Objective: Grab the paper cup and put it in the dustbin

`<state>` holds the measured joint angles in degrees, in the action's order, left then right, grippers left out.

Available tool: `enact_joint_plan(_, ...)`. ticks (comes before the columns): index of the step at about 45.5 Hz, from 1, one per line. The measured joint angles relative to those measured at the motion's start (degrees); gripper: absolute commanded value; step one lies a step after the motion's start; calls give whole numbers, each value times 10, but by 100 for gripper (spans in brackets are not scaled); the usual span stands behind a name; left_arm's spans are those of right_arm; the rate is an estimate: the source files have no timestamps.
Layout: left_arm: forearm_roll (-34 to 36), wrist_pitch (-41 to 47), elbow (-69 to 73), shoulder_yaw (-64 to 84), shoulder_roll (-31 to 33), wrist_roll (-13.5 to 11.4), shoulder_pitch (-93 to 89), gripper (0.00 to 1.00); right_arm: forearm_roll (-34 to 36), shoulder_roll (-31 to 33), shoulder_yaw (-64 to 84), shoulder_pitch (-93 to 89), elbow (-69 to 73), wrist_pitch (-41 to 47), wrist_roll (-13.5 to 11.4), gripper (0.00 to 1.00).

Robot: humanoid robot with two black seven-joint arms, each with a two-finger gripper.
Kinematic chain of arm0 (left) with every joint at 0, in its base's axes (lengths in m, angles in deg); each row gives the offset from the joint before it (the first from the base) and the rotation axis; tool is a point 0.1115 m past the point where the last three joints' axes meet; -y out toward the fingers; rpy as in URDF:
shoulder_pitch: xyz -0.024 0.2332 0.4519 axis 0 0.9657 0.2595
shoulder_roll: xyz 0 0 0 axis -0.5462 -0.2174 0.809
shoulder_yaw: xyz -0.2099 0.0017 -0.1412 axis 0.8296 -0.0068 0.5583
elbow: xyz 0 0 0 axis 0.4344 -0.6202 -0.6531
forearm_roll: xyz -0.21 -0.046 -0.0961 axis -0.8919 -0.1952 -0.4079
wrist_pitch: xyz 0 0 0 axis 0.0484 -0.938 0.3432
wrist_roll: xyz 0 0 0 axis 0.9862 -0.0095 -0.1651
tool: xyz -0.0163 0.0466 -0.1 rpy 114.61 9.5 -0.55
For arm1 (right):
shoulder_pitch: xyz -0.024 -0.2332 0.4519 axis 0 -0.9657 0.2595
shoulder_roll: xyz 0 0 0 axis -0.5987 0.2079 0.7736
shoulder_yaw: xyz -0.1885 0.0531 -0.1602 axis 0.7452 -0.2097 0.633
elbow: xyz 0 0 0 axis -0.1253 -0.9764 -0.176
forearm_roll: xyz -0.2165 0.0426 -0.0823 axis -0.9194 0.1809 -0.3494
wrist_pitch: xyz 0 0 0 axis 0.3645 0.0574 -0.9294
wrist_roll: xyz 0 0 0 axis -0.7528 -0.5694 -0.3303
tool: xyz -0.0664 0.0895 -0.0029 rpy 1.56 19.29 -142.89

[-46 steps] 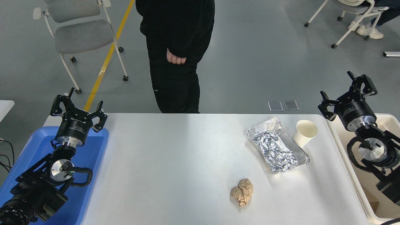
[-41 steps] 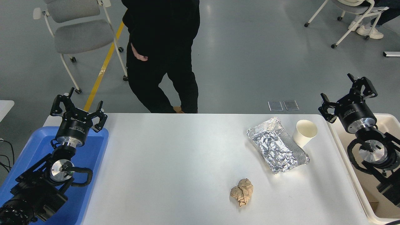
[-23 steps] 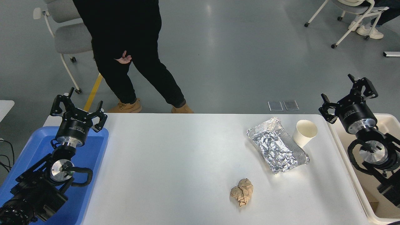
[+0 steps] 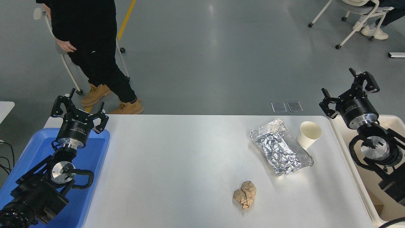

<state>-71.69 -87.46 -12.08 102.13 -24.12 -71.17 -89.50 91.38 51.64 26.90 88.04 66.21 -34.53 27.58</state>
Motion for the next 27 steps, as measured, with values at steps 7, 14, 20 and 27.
enact_joint_plan(7, 0, 0, 0, 0, 0, 0, 0, 99, 0, 0, 1, 7, 0, 0, 0, 100)
enact_joint_plan(14, 0, 0, 0, 0, 0, 0, 0, 99, 0, -1, 1, 14, 1, 0, 0, 100)
enact_joint_plan(20, 0, 0, 0, 0, 0, 0, 0, 99, 0, -1, 2, 19, 1, 0, 0, 100)
enact_joint_plan(27, 0, 0, 0, 0, 0, 0, 0, 99, 0, -1, 2, 21, 1, 0, 0, 100)
